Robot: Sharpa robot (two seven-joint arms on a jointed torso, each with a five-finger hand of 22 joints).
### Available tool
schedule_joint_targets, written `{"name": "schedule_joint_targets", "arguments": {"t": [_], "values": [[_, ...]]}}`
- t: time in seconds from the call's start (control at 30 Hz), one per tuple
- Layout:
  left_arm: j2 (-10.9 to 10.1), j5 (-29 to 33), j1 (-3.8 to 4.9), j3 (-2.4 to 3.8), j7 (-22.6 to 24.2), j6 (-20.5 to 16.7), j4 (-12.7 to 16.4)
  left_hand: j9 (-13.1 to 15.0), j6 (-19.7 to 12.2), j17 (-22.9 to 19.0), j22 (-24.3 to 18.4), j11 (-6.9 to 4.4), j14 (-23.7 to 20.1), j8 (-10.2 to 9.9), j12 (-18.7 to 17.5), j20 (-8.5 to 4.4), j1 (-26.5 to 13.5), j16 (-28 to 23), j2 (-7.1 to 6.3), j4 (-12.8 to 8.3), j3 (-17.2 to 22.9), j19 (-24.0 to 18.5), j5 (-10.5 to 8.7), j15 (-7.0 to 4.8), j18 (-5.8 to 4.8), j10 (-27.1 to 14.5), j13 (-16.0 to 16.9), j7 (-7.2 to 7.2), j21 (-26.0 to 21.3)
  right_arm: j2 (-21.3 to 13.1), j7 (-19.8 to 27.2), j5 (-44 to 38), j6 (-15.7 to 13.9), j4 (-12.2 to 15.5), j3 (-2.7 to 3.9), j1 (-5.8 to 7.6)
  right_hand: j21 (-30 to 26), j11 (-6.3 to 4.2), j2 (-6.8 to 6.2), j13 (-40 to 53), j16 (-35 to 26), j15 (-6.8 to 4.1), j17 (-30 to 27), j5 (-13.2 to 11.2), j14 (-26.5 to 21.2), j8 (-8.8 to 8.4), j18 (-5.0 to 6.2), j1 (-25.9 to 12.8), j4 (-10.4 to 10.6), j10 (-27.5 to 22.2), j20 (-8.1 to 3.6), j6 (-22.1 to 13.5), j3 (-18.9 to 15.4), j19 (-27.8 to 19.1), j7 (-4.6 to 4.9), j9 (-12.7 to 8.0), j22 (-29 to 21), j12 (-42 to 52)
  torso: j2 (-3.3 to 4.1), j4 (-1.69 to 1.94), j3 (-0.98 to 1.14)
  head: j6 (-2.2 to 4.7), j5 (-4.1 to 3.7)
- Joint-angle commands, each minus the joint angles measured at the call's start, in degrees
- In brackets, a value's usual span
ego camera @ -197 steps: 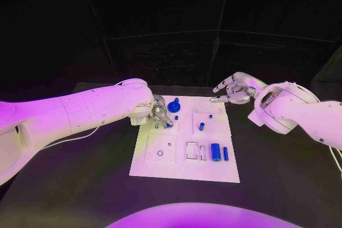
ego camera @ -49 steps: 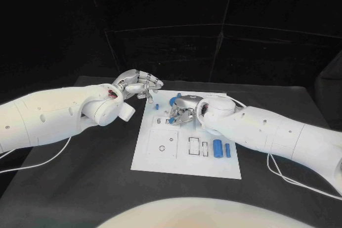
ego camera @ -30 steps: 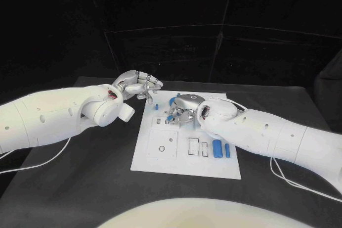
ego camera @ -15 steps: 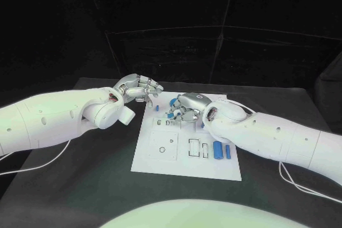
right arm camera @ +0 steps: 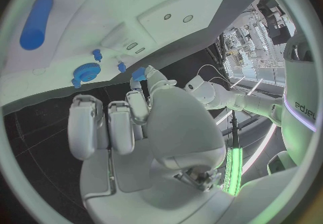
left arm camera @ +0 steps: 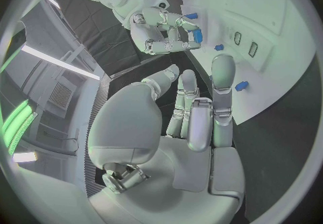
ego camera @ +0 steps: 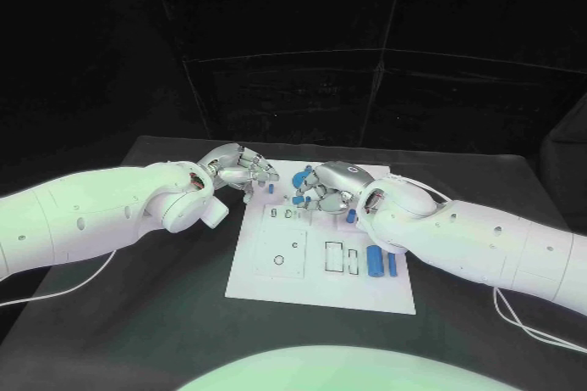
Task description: Assemble the parts on the task board
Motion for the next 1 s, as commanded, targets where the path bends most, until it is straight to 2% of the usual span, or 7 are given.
{"name": "schedule_joint_targets", "arguments": {"t": [0.03,0.2,0.33,0.53,1.0], "values": [[0.14,-8.69,-0.64,0.05,-4.37,1.69,0.34,1.77,0.98,8.39,9.50,-1.02,3.96,3.27,4.21,-1.11,-0.74,4.48,-1.13,0.41,-7.48,3.36,-0.03,-1.13,-2.59,1.55,1.99,-1.20,8.87,-1.85,-2.17,-0.58,-2.21,2.82,0.03,0.13,0.19,-0.02,-0.72,0.10,0.27,0.03,7.52,0.10,4.54,0.24,-0.88,0.14,-0.15,0.46,-0.32,0.73,0.67,0.74,-0.08,0.11,2.23,0.23,0.08,-0.06,0.02,0.20,0.02],[1.02,-11.34,-1.09,0.05,-6.07,2.45,0.37,2.47,0.51,9.38,11.11,-1.14,4.28,4.14,5.34,-1.28,-0.86,5.10,-0.82,0.79,-10.58,3.54,-0.02,-1.26,-2.81,1.29,2.66,-1.33,10.31,-2.75,-3.84,-1.88,-1.32,3.95,0.03,0.14,0.16,-0.09,-1.28,0.22,0.27,-0.04,7.54,0.42,4.54,0.24,-0.86,0.41,-0.43,0.62,-0.38,0.91,1.44,0.72,-0.14,0.12,2.18,0.29,0.09,0.09,-0.03,0.37,-0.35],[1.39,-12.21,-1.28,0.05,-6.63,2.55,0.36,2.80,0.32,9.81,11.99,-1.18,4.42,4.55,6.22,-1.33,-0.73,5.36,-0.33,1.03,-12.01,3.62,0.00,-1.29,-2.92,1.49,3.63,-1.40,11.06,-2.98,-4.75,-2.66,-0.43,4.32,0.03,0.14,0.12,-0.09,-1.68,0.23,0.25,-0.06,7.53,1.01,4.53,0.20,-0.85,0.41,-0.52,0.66,-0.41,0.97,1.95,0.69,-0.13,0.11,2.11,0.25,0.12,0.05,0.07,0.41,-0.40],[1.64,-12.68,-1.39,0.06,-6.86,2.52,0.34,3.05,0.21,10.03,12.39,-1.22,4.49,4.84,6.77,-1.36,-0.68,5.49,0.06,1.26,-13.09,3.61,-0.01,-1.33,-2.95,1.59,4.15,-1.45,11.41,-3.07,-5.52,-3.48,0.40,4.65,0.04,0.14,0.11,-0.08,-2.46,0.28,0.28,-0.05,7.59,0.13,4.54,0.16,-0.85,0.12,-0.53,0.75,-0.42,1.10,2.53,0.69,-0.12,0.11,2.10,0.23,0.08,0.12,0.02,0.34,-0.63],[2.59,-12.85,-1.45,0.06,-8.06,1.89,0.10,3.49,0.11,10.85,13.86,-1.32,4.77,5.38,8.07,-1.42,-0.82,5.96,0.68,1.90,-15.33,3.83,-0.02,-1.41,-3.15,2.14,5.57,-1.58,12.65,-3.04,-6.16,-4.48,-1.12,5.75,0.04,0.14,0.09,-0.08,-2.67,0.33,0.29,-0.05,7.62,-0.17,4.54,0.14,-0.84,0.04,-0.54,0.80,-0.42,1.13,2.75,0.68,-0.12,0.11,2.09,0.26,0.12,0.08,0.06,0.07,-0.54]]}}
